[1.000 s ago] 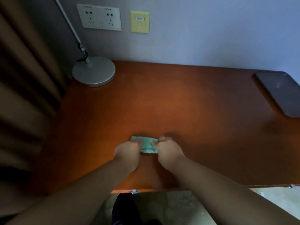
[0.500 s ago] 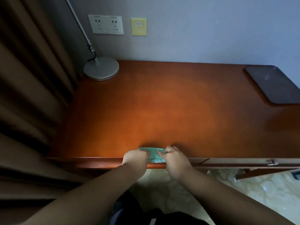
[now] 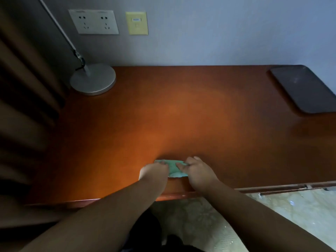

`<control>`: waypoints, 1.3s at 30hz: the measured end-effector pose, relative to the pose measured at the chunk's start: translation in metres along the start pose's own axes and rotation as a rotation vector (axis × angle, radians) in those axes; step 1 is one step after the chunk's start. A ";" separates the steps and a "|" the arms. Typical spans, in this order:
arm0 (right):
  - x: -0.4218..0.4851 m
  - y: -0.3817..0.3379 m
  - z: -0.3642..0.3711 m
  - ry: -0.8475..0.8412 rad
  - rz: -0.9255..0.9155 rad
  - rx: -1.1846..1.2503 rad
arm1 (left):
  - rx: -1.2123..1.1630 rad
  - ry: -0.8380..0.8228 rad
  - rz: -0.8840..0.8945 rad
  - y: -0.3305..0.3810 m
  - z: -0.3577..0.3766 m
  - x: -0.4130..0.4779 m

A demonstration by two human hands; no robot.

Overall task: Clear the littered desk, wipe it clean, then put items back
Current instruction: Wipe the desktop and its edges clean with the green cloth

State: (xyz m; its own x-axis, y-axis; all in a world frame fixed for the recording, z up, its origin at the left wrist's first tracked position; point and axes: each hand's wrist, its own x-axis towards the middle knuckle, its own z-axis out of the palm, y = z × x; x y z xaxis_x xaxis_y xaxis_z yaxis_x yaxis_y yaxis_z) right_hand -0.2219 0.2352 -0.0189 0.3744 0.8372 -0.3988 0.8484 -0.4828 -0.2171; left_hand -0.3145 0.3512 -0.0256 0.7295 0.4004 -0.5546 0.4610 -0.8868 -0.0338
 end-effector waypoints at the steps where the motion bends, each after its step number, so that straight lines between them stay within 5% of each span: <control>1: 0.012 0.002 -0.004 0.016 0.009 0.008 | 0.009 0.009 0.001 -0.004 -0.005 0.012; 14: 0.246 0.063 -0.113 0.126 0.083 -0.015 | 0.106 0.265 0.135 -0.092 -0.139 0.234; 24: 0.405 0.129 -0.171 0.319 0.073 -0.093 | 0.019 0.380 0.075 -0.134 -0.240 0.359; 32: 0.403 0.185 -0.179 0.400 0.146 -0.035 | -0.038 0.435 0.108 -0.091 -0.252 0.374; 39: 0.341 0.168 -0.162 0.251 0.304 0.022 | 0.067 0.354 0.147 -0.061 -0.222 0.318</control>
State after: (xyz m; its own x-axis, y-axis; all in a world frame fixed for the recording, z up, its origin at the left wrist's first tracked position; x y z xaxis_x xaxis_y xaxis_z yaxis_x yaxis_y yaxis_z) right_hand 0.1090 0.4811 -0.0467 0.6894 0.6909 -0.2178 0.6777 -0.7213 -0.1431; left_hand 0.0016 0.5840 -0.0153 0.9199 0.3127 -0.2366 0.3132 -0.9490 -0.0365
